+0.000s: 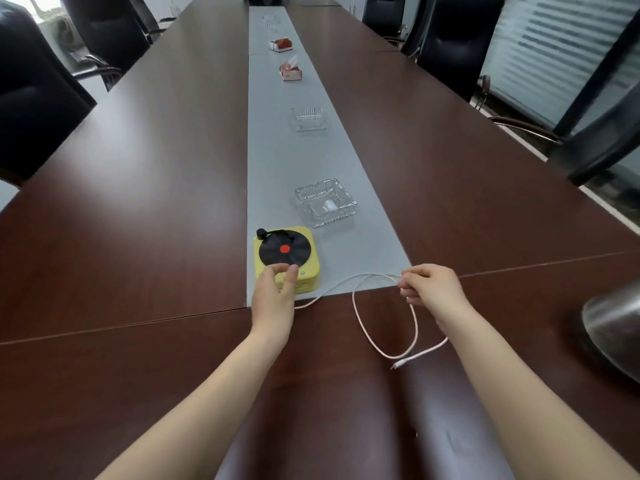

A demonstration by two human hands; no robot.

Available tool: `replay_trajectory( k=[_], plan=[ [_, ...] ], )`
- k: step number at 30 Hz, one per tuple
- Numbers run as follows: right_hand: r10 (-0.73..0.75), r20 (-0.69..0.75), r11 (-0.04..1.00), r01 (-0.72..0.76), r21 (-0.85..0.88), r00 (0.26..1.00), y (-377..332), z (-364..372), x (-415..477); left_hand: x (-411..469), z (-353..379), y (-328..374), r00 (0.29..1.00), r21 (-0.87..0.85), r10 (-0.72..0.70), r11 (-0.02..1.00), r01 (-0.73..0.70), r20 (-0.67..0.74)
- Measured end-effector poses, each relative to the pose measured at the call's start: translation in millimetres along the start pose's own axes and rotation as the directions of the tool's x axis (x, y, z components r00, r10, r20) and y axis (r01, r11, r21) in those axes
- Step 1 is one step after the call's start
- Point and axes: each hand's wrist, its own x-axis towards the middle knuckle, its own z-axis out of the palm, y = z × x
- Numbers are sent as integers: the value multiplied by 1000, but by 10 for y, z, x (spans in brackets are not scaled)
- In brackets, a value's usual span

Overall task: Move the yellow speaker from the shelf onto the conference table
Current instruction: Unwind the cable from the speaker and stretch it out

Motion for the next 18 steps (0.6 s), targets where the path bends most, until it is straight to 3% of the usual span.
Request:
replay_trajectory(
  k=[5,10,14,18],
  plan=[
    [37,-236,936,-117,-331,971,397,-247,-65,-367,344,-33,987,-49,-86,994,94,133],
    [22,-283,834,-173,-523,959,758,-243,-225,-737,756,-111,949,-156,-212,955,252,233],
    [-33,-295,806,-149,-573,955,889,-223,-245,-938,1003,-57,917,-254,-265,904,343,297],
    [-7,-324,851,-164,-498,946,890,-281,-179,-998,1176,45,891,-289,-267,878,383,369]
  ],
)
